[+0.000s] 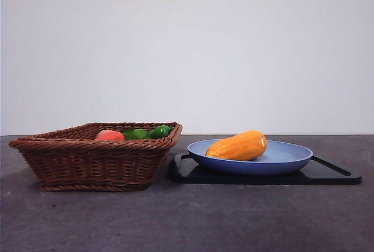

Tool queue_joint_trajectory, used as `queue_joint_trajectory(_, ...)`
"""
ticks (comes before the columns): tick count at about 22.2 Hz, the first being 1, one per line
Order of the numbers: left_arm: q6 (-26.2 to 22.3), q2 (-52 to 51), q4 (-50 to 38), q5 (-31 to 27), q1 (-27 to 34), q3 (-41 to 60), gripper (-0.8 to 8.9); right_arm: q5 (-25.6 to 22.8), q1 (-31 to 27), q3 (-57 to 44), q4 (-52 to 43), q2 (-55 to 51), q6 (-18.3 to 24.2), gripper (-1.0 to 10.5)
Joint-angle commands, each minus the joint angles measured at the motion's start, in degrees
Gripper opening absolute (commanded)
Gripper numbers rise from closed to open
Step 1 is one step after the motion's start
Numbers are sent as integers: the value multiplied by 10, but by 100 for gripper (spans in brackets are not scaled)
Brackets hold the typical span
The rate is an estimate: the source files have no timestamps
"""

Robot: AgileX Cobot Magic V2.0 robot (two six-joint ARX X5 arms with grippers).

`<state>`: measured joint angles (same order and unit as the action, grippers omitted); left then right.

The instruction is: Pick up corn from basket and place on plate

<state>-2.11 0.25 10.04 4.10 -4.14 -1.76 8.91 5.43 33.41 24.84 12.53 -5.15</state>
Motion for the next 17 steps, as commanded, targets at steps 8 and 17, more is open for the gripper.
queue_joint_trajectory(8,3,-1,-9,-1,0,16,8,-2,-37,-250,-233,-104,-17,3)
queue_joint_trajectory(17,3,-1,-9,-1,0,16,8,1,-37,-325,-242,-123,-20,3)
